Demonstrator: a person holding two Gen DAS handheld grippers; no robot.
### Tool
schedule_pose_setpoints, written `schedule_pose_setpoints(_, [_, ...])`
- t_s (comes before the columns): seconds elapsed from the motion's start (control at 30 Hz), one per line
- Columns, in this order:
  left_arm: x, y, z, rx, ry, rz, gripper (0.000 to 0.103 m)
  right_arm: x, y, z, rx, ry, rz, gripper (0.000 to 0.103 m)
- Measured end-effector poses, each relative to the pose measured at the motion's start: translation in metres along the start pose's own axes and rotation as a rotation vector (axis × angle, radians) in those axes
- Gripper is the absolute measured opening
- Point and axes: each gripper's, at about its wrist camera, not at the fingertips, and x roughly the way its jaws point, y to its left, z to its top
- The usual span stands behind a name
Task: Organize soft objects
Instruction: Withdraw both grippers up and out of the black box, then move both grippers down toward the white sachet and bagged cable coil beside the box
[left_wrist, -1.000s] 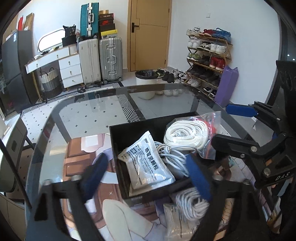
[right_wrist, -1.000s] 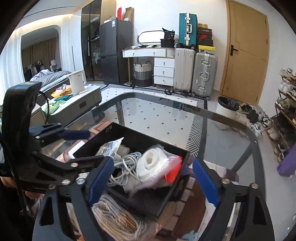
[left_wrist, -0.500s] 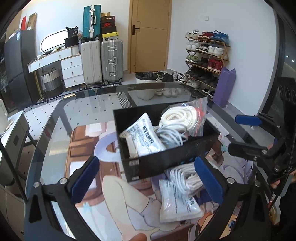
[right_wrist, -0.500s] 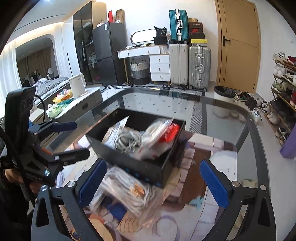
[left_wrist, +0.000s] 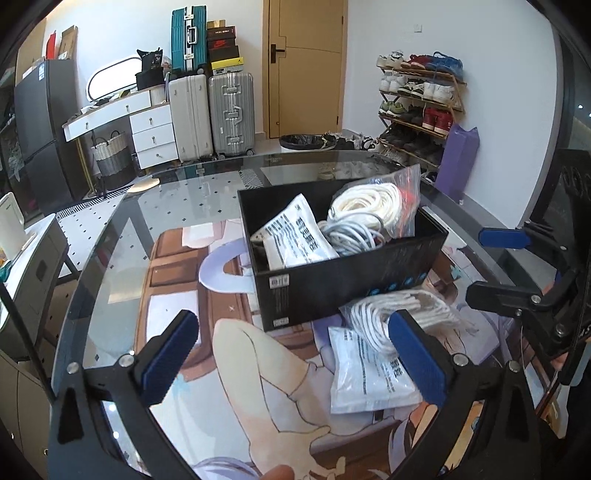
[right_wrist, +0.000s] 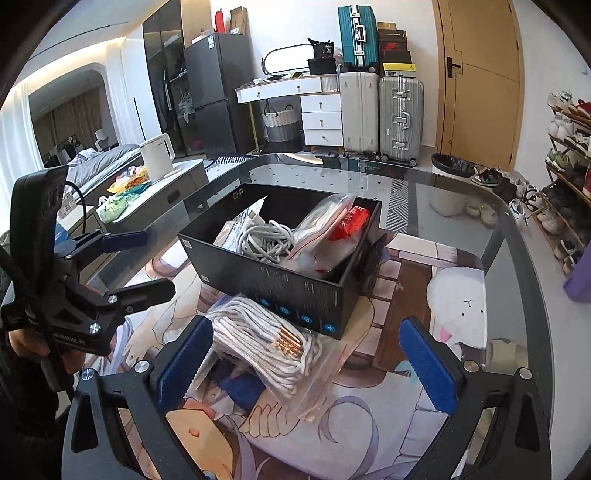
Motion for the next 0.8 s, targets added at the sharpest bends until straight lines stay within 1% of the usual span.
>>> schedule_pose_setpoints(0.1, [0.002,0.000,-0.002,-0.002,0.012,-0.003,0.103,0.003,0.003,-0.003,0.003,0.010,0.005,0.102])
schedule_pose_setpoints(0.17, [0.004,-0.001,-0.003,-0.005,0.021,-0.020,0.103,0.006,0.005,-0.006,-0.010,0.022,0.008,0.102])
schedule_pose_setpoints(0.23, [0.006,-0.002,-0.006,0.006,0.034,-0.039,0.103,0.010,0.007,-0.008,-0.017,0.033,0.004,0.102])
schedule_pose_setpoints(0.37, [0.013,-0.010,-0.012,0.042,0.069,-0.048,0.103,0.016,0.009,-0.011,-0.018,0.045,0.002,0.102])
schedule_pose_setpoints(0.43, [0.017,-0.013,-0.014,0.048,0.086,-0.054,0.103,0.017,0.009,-0.011,-0.024,0.046,0.001,0.102])
schedule_pose_setpoints(0.57, [0.022,-0.020,-0.018,0.072,0.109,-0.052,0.103,0.018,0.003,-0.012,-0.007,0.050,-0.031,0.102])
schedule_pose_setpoints(0.8, [0.030,-0.030,-0.023,0.065,0.152,-0.093,0.103,0.012,-0.002,-0.011,0.002,0.037,-0.034,0.102])
